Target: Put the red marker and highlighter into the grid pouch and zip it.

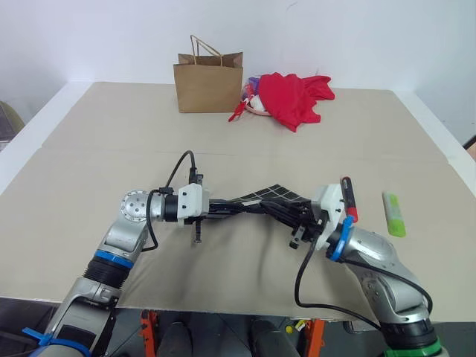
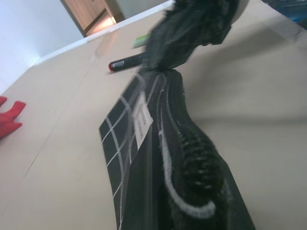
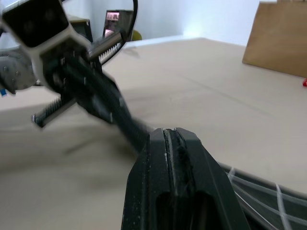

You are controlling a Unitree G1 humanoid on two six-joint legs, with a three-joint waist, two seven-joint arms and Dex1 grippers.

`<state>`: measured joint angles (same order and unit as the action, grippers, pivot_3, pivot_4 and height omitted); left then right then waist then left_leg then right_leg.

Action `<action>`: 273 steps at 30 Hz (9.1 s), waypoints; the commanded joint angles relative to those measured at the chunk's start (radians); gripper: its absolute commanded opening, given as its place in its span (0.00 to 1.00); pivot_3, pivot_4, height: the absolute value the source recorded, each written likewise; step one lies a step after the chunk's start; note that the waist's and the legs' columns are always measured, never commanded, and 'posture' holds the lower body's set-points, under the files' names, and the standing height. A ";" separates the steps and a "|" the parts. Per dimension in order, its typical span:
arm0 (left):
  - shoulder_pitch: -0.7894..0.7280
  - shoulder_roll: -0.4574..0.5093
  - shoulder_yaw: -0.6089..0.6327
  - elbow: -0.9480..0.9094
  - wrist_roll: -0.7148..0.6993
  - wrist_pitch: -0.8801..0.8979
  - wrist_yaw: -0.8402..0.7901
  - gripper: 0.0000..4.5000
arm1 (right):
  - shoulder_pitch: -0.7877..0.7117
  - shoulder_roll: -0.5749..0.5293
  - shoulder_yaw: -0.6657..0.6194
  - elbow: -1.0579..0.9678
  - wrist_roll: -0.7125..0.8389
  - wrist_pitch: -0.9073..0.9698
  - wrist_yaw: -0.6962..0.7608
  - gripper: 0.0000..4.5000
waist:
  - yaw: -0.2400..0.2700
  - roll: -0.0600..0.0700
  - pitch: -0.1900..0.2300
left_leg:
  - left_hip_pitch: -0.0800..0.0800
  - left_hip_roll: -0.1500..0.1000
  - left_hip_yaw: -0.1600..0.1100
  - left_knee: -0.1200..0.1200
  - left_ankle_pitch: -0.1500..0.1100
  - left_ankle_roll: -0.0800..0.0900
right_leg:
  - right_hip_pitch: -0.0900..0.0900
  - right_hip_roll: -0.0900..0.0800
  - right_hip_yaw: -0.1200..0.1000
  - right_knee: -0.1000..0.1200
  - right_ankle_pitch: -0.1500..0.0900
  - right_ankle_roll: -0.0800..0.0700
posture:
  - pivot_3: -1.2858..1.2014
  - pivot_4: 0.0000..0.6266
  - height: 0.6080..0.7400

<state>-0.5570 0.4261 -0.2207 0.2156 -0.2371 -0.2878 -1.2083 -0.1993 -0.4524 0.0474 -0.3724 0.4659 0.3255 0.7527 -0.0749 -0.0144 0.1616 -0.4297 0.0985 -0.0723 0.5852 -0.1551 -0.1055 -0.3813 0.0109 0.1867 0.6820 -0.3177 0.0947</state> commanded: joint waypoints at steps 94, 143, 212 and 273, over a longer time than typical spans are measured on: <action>0.002 0.023 0.015 -0.070 -0.017 -0.065 0.022 0.00 | 0.163 0.019 -0.277 0.138 -0.196 0.225 -0.562 0.13 | -0.002 0.003 0.002 | -0.001 0.000 -0.002 -0.001 0.001 0.002 | 0.000 0.000 -0.001 0.000 0.001 -0.002 | 0.52 0.24 1.00; -0.004 -0.052 -0.032 -0.012 0.019 -0.244 -0.027 0.00 | 0.017 -0.572 -0.207 -0.036 0.130 0.191 0.405 0.12 | 0.002 0.007 0.007 | 0.000 -0.001 -0.002 0.003 0.001 0.003 | 0.004 -0.001 -0.002 0.000 0.000 0.002 | 0.52 0.24 1.00; 0.021 -0.009 -0.030 -0.046 0.007 -0.094 -0.008 0.00 | 0.110 -0.486 -0.489 -0.031 0.175 0.175 0.284 0.25 | -0.001 0.009 0.008 | 0.003 -0.001 -0.002 0.000 0.002 0.005 | 0.008 -0.001 -0.003 -0.001 -0.003 0.001 | 0.52 0.24 1.00; 0.037 -0.013 -0.034 -0.082 0.026 -0.106 0.028 0.00 | 0.044 -0.704 -0.312 0.180 0.120 0.198 0.652 0.25 | 0.003 0.008 0.009 | 0.001 -0.003 -0.002 0.003 0.002 0.005 | 0.009 -0.002 -0.003 -0.002 -0.002 0.002 | 0.52 0.24 1.00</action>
<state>-0.5201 0.4097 -0.2635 0.1722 -0.2041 -0.3768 -1.1870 -0.1282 -1.1421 -0.2496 -0.1695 0.5566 0.4861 1.4142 -0.0719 -0.0062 0.1702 -0.4289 0.0956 -0.0742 0.5885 -0.1530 -0.1004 -0.3725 0.0085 0.1838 0.6804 -0.3199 0.0972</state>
